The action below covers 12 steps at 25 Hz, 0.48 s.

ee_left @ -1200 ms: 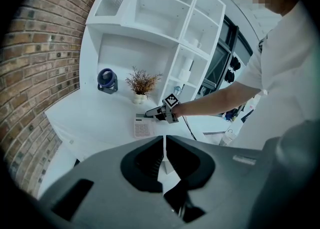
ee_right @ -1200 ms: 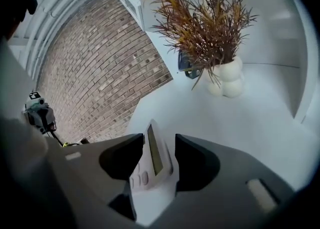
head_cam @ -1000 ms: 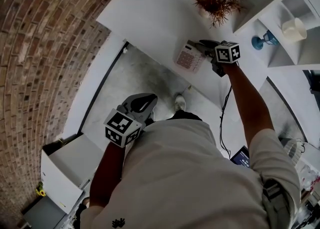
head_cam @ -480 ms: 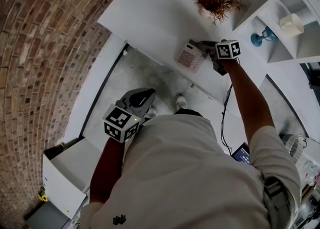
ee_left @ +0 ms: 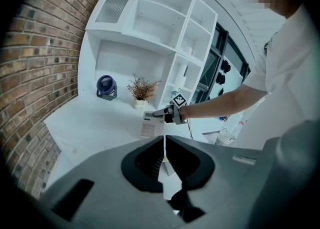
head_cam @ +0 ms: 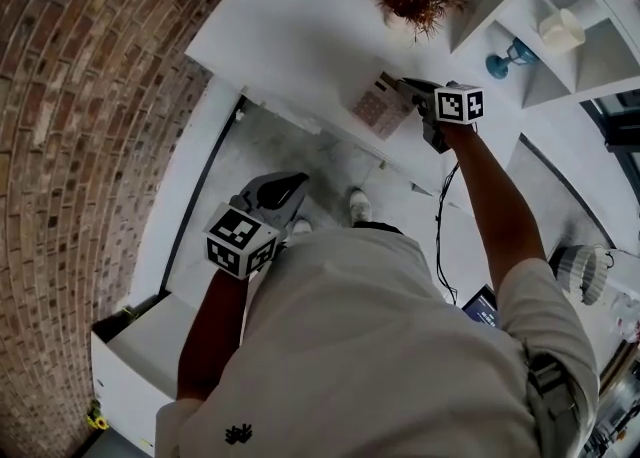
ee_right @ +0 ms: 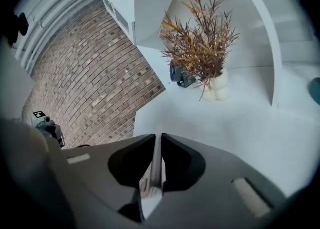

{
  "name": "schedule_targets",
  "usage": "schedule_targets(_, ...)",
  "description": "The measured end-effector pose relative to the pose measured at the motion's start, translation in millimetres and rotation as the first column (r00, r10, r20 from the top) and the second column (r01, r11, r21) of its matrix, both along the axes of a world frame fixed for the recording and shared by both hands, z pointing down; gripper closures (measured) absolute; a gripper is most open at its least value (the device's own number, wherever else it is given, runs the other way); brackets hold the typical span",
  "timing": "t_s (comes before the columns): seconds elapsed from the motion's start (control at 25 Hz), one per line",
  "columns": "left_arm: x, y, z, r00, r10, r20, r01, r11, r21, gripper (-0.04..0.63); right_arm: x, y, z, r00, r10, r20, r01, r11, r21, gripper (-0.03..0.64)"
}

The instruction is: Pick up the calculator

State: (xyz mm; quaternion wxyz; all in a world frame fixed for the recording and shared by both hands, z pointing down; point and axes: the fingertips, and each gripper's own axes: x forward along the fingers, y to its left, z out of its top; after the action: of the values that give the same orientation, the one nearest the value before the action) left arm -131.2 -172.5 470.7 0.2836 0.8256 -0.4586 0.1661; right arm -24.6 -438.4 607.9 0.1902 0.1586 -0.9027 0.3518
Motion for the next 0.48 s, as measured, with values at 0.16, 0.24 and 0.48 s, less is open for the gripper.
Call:
schedule_targets(0.16,-8.8,5.7,-1.1,0.999,0.035,-0.008,-0.035,0.999,0.009,0.577,12.2,3.8,-21.9,0.997,0.070,0.025,-0.071,0.997,0.019,0.560)
schedule_targets(0.24,-12.9,10.3,-1.8,0.999,0.051,-0.015,-0.051,0.999,0.015,0.578,16.6,9.3,-33.2,0.995,0.094,0.032,-0.095,0.995,0.031,0.560)
schedule_targets(0.48,-26.2,29.5,0.8,0.994,0.104,-0.026,-0.103,0.994,0.031,0.578,21.1,35.3,-69.3,0.986,0.152,0.076,-0.156,0.986,0.060,0.560)
